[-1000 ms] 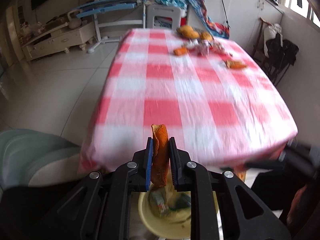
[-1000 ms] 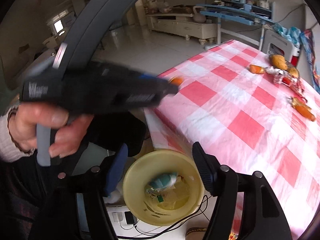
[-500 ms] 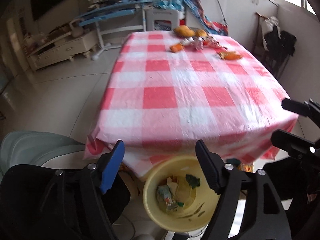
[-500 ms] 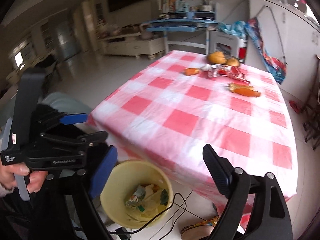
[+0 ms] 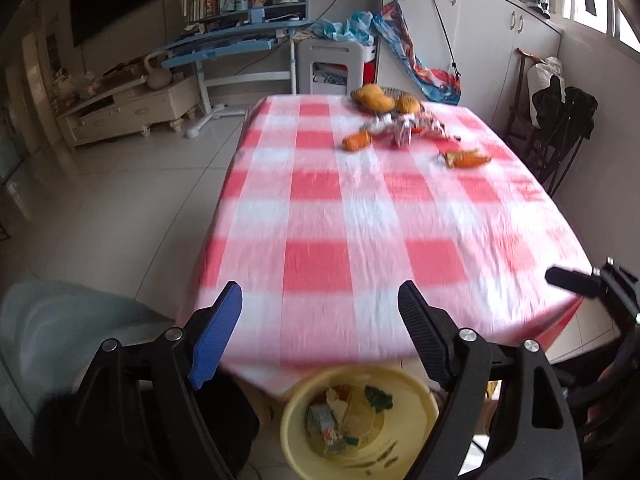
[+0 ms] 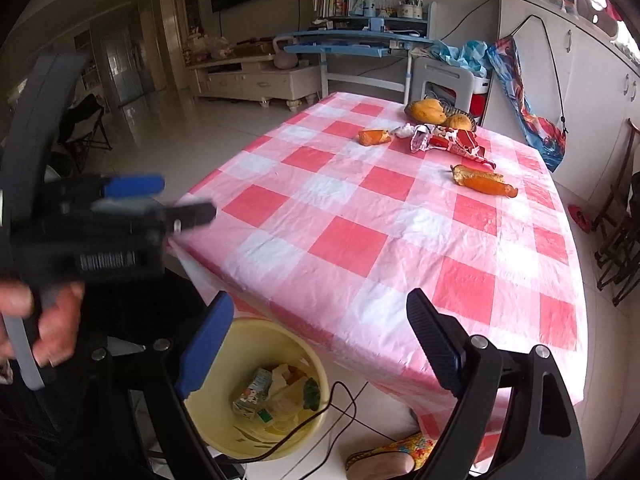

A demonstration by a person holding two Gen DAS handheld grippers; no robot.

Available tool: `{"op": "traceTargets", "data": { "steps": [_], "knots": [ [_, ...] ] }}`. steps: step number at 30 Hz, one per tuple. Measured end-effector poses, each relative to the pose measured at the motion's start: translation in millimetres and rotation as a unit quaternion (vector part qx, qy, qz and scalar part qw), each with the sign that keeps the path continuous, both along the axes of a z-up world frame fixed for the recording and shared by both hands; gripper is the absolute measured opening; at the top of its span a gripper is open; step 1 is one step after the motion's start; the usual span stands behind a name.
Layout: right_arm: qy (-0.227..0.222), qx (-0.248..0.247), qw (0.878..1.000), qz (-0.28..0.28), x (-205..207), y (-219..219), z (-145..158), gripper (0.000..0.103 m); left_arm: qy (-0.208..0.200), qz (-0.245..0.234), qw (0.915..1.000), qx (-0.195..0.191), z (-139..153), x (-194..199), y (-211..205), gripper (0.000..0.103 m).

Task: Collect trash
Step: 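Move both open tools back over the table, then grasp an orange peel with the left tool while the right tool grasps the red snack wrapper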

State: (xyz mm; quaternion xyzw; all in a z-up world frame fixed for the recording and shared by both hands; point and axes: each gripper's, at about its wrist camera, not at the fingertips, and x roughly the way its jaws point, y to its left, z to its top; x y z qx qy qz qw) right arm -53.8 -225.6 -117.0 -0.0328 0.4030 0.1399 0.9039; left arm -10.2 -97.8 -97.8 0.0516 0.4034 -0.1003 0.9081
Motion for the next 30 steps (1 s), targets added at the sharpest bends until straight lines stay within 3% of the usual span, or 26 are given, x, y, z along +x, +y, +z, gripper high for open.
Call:
{"op": "traceTargets", "data": {
  "steps": [8, 17, 30],
  "knots": [
    [-0.003, -0.028, 1.000, -0.005, 50, -14, 8, 0.084, -0.009, -0.003, 0.9999, 0.010, 12, 77, -24, 0.077],
    [-0.017, -0.081, 0.996, -0.014, 115, -31, 3, 0.084, 0.012, -0.011, 0.9997, 0.019, -5, 146, -52, 0.077],
    [-0.026, -0.080, 0.996, -0.020, 154, -39, -2, 0.084, 0.034, -0.027, 0.9980, 0.046, -36, 215, -83, 0.077]
  ]
}}
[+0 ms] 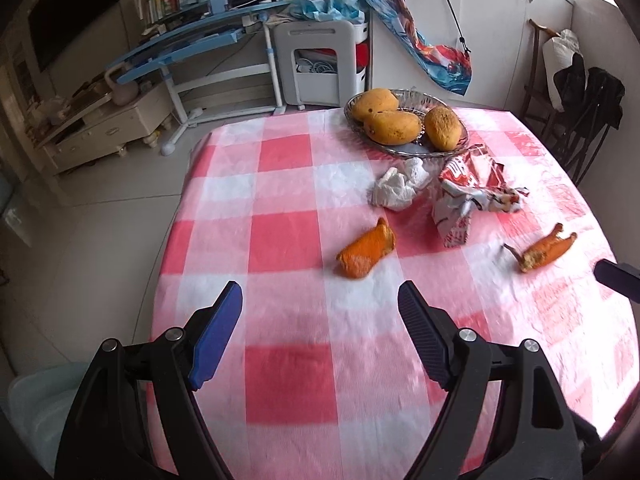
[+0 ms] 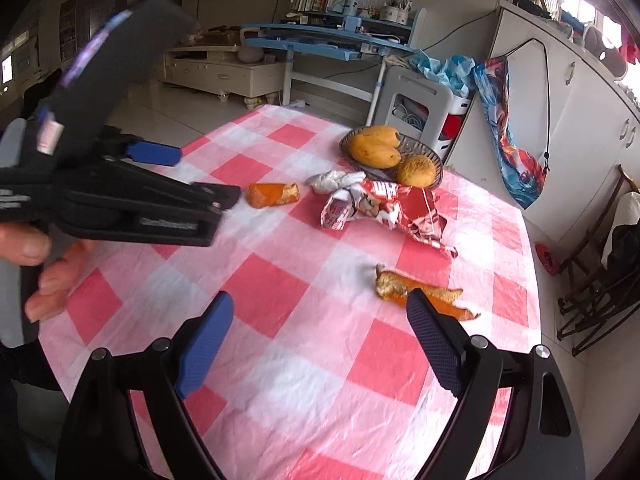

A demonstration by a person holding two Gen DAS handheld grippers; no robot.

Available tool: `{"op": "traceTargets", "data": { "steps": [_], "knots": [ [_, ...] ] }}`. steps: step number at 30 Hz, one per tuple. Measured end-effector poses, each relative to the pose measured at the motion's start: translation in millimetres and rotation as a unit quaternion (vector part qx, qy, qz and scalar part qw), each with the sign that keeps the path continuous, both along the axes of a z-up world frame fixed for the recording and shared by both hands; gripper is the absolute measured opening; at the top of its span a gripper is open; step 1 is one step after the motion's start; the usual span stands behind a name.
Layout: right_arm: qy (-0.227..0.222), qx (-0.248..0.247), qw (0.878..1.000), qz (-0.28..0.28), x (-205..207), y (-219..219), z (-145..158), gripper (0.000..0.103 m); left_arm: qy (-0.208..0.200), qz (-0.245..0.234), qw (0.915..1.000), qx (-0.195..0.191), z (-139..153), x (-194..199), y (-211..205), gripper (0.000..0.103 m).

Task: Collect trash
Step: 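Grasp an orange peel with the left tool while the right tool grasps the red snack wrapper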

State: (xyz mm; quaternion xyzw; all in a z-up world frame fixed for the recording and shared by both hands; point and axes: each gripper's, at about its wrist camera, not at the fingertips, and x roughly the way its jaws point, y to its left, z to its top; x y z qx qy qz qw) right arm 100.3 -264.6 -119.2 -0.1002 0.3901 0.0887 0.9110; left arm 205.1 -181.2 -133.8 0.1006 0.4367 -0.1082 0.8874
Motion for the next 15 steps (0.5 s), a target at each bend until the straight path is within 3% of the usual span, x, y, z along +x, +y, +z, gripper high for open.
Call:
{"op": "traceTargets", "data": {
  "steps": [5, 15],
  "knots": [
    [-0.006, -0.016, 1.000, 0.007, 10, 3, -1, 0.084, 0.003, -0.011, 0.9999, 0.009, -9, 18, -11, 0.077],
    [-0.019, -0.090, 0.996, 0.008, 49, -4, -14, 0.084, 0.015, -0.039, 0.9988, 0.024, -21, 45, -29, 0.065]
  ]
}}
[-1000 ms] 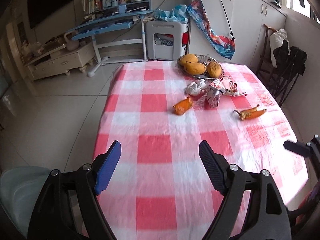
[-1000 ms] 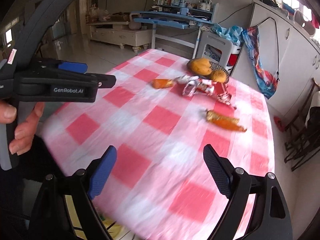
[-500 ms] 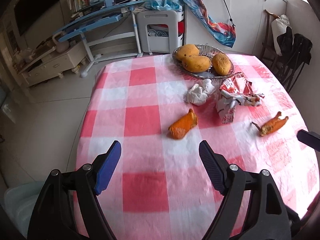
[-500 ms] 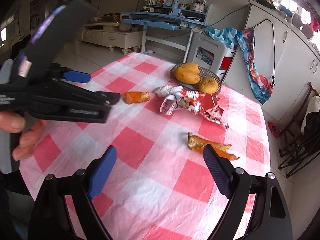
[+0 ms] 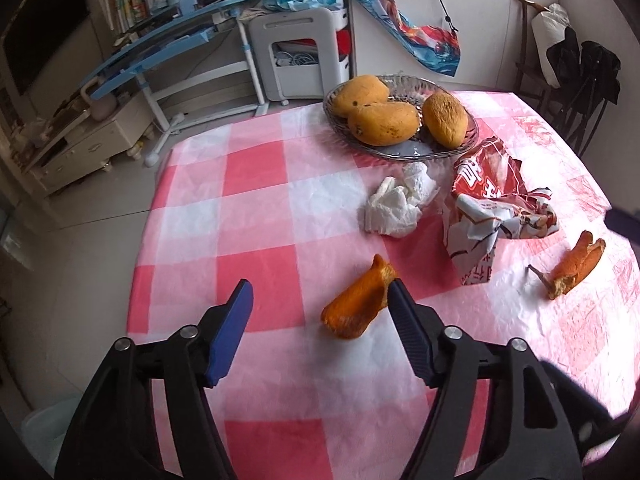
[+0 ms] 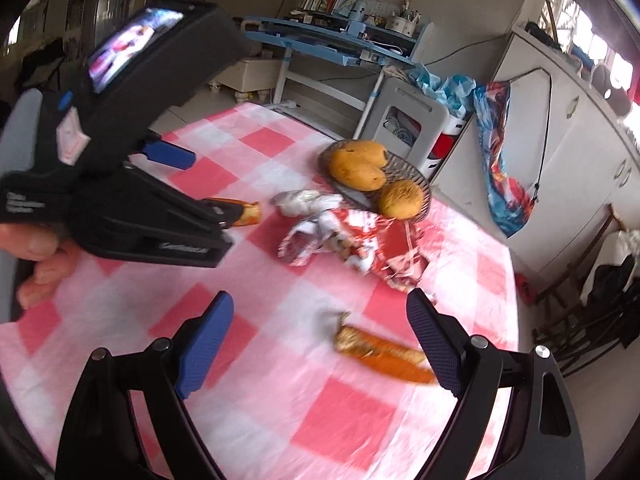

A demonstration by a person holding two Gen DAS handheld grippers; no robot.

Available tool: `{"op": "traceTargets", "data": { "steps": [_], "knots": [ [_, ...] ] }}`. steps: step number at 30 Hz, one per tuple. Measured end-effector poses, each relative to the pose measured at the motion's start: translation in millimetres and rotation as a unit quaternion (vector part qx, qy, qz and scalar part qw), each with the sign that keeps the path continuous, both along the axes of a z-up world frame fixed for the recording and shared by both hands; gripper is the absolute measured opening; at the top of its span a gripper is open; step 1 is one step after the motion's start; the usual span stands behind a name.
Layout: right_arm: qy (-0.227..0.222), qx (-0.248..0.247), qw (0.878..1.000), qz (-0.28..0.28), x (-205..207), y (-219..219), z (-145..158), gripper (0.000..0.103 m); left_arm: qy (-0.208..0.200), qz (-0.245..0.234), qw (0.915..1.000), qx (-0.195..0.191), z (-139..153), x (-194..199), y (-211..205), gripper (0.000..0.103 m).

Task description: Collect trash

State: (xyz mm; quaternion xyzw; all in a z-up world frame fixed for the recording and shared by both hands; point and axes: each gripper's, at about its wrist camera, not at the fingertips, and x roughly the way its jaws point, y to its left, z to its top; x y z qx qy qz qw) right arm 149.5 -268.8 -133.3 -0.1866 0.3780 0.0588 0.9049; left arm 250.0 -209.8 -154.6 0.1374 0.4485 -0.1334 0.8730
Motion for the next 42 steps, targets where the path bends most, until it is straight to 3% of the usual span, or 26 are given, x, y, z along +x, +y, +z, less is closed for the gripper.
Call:
{"op": "traceTargets", "data": {
  "steps": [6, 8, 12, 14, 15, 17, 22, 28, 31, 35, 42],
  "knots": [
    [0.011, -0.027, 1.000, 0.008, 27, -8, -14, 0.072, 0.006, -0.020, 0.9998, 0.005, -4, 13, -13, 0.054],
    [0.012, -0.039, 0.999, 0.011, 34, -9, -18, 0.059, 0.012, -0.023, 0.9997, 0.003, -5, 17, -16, 0.048],
    [0.020, -0.029, 0.999, 0.021, 44, -11, -24, 0.044, 0.016, -0.034, 0.9993, 0.008, -8, 17, -22, 0.035],
    [0.025, -0.022, 0.999, 0.027, 47, -10, -26, 0.020, 0.016, -0.044, 0.9988, 0.012, -7, 13, -25, 0.023],
    [0.025, -0.019, 0.999, 0.030, 46, -10, -26, 0.013, 0.016, -0.047, 0.9987, 0.015, -7, 11, -26, 0.017],
    [0.015, -0.015, 0.999, 0.036, 42, -7, -21, 0.004, 0.016, -0.047, 0.9986, 0.017, -7, 8, -25, 0.016],
    [-0.019, -0.021, 0.999, 0.046, 29, 3, -6, 0.002, 0.043, -0.028, 0.9986, -0.012, -3, 0, 0, 0.014],
    [-0.036, -0.050, 0.993, 0.099, -9, 36, 8, 0.002, 0.063, 0.006, 0.9970, -0.044, 6, -21, 46, 0.014],
    [-0.029, -0.086, 0.985, 0.150, -39, 61, 5, 0.002, 0.072, 0.014, 0.9963, -0.044, 2, -32, 61, 0.014],
    [-0.024, -0.133, 0.975, 0.177, -71, 76, -5, 0.002, 0.065, 0.004, 0.9972, -0.037, 5, -56, 69, 0.014],
    [-0.021, -0.123, 0.976, 0.178, -113, 77, -1, 0.003, 0.067, -0.015, 0.9970, -0.037, 12, -95, 78, 0.014]
  ]
}}
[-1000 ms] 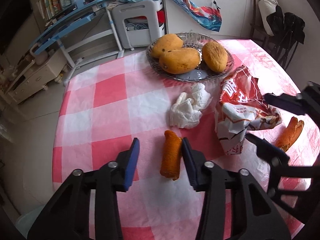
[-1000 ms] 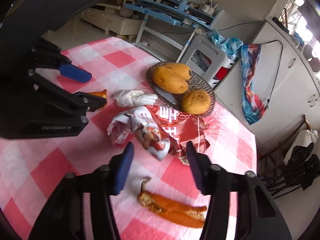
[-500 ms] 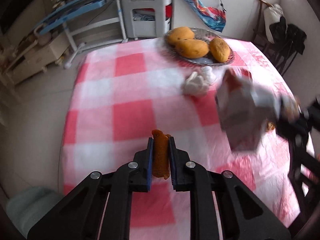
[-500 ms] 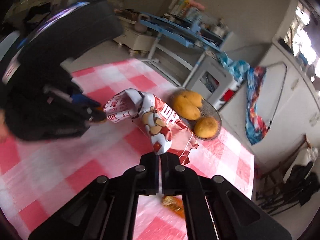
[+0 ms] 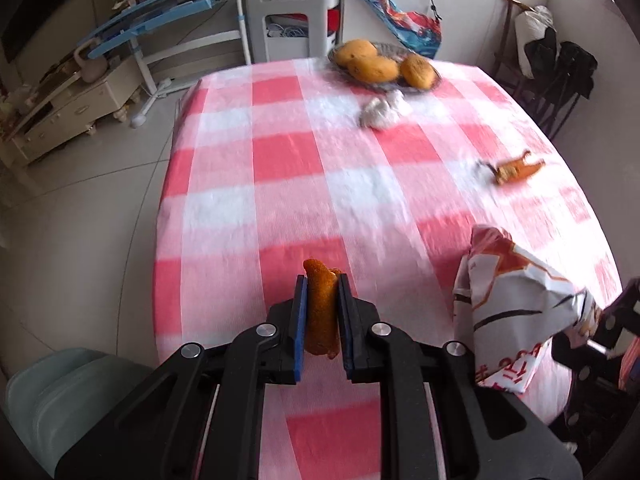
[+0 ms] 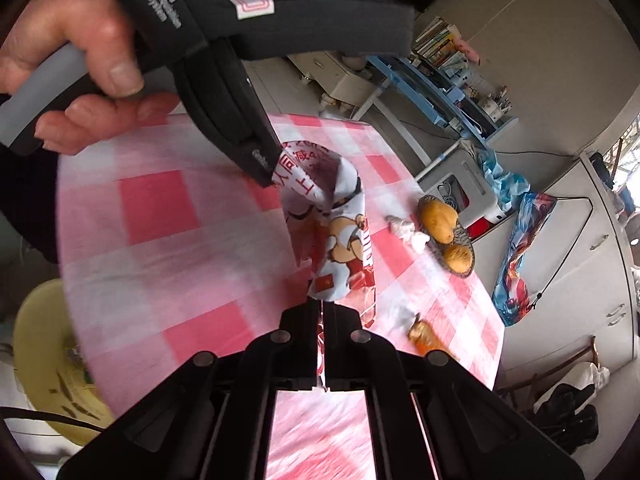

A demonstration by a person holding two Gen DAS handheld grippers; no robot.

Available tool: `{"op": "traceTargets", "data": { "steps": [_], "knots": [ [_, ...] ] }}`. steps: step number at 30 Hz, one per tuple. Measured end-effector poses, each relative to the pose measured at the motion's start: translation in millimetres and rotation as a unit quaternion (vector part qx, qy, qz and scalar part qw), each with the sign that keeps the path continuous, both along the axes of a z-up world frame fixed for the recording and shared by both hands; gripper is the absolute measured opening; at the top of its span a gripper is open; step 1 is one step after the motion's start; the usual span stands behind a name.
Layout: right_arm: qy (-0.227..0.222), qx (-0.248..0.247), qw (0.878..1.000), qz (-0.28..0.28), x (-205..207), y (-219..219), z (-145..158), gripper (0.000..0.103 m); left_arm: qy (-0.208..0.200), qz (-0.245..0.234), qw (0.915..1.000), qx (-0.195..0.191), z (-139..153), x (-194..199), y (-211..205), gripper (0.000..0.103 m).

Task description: Collect trash

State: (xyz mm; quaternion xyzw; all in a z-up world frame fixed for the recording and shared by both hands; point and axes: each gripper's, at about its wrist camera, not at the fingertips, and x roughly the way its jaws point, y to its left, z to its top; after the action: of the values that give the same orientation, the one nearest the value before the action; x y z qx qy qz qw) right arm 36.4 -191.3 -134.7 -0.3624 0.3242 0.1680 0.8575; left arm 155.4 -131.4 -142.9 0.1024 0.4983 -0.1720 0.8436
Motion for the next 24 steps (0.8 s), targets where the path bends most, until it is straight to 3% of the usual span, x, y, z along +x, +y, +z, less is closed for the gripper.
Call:
{"op": "traceTargets", "data": {
  "steps": [5, 10, 12, 14, 16, 19, 24],
  "knots": [
    [0.011, -0.009, 1.000, -0.003, -2, 2, -8, 0.002, 0.014, -0.003, 0.9998, 0.012, -10, -12, 9, 0.015],
    [0.024, -0.042, 0.999, 0.003, -5, 8, -25, 0.003, 0.024, 0.008, 0.9997, -0.006, -8, -11, 22, 0.015],
    [0.025, -0.050, 0.998, 0.003, -6, 9, -29, 0.010, 0.028, -0.001, 0.9996, -0.008, -7, -12, 22, 0.019],
    [0.026, -0.054, 0.998, 0.007, -8, 10, -33, 0.030, 0.026, -0.015, 0.9996, 0.003, -6, -15, 20, 0.026],
    [0.018, -0.058, 0.998, 0.009, -14, 12, -35, 0.041, 0.015, -0.028, 0.9993, 0.022, -4, -20, 17, 0.036],
    [0.007, -0.054, 0.998, 0.011, -15, 13, -34, 0.046, 0.006, -0.040, 0.9983, 0.042, -2, -25, 15, 0.047],
    [0.004, -0.042, 0.999, 0.006, -11, 13, -35, 0.047, 0.011, -0.017, 0.9971, 0.074, -8, -22, 19, 0.050]
  ]
}}
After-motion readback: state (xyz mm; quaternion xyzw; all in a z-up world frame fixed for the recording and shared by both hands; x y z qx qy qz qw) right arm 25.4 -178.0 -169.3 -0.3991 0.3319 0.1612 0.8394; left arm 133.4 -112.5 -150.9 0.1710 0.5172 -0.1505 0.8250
